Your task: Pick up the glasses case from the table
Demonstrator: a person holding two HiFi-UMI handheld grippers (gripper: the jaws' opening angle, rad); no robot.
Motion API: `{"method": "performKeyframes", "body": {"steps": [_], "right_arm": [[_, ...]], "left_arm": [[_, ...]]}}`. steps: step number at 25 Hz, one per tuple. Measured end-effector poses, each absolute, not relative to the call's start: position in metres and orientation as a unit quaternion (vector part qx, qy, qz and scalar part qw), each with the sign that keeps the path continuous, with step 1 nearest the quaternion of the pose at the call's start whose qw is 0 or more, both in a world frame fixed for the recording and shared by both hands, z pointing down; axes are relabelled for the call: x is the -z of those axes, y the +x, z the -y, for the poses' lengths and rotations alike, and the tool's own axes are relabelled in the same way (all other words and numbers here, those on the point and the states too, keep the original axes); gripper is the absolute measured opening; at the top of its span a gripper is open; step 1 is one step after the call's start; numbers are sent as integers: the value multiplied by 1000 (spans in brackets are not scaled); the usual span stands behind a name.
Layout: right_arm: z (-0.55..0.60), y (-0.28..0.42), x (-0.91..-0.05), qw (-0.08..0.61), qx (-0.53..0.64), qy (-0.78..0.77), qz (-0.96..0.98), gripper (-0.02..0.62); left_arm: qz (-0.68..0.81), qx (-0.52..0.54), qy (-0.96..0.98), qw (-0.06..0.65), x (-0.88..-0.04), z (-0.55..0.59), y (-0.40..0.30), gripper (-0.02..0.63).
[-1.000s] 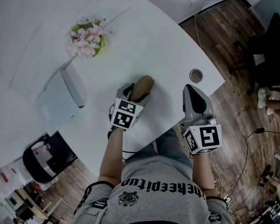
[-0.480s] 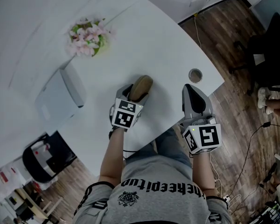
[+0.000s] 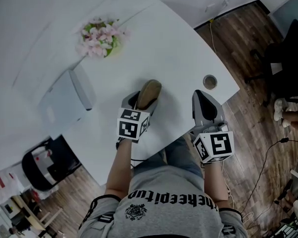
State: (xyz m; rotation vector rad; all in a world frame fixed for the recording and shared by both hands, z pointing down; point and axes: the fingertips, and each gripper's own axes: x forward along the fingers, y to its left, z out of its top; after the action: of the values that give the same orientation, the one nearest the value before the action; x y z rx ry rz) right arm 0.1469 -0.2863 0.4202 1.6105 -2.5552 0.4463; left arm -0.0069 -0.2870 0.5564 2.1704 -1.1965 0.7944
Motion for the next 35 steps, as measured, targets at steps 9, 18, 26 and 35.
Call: {"method": "performKeyframes", "body": {"steps": [9,18,26,35], "right_arm": [[283,119,-409,42,-132,500,855,3],[273,97,-397,42,-117,487,865,3],[262,87,-384,34,-98,487,868,3],[243,77,-367,25,-78,488,869,3]], "left_arm": [[474,-239,805,267,-522,273,-26,313],[508,-172,804,257,-484,263,-47,313],[527,-119,808,233,-453,252,-62,313],[539,-69,814,205,-415,234,-78,313]]}}
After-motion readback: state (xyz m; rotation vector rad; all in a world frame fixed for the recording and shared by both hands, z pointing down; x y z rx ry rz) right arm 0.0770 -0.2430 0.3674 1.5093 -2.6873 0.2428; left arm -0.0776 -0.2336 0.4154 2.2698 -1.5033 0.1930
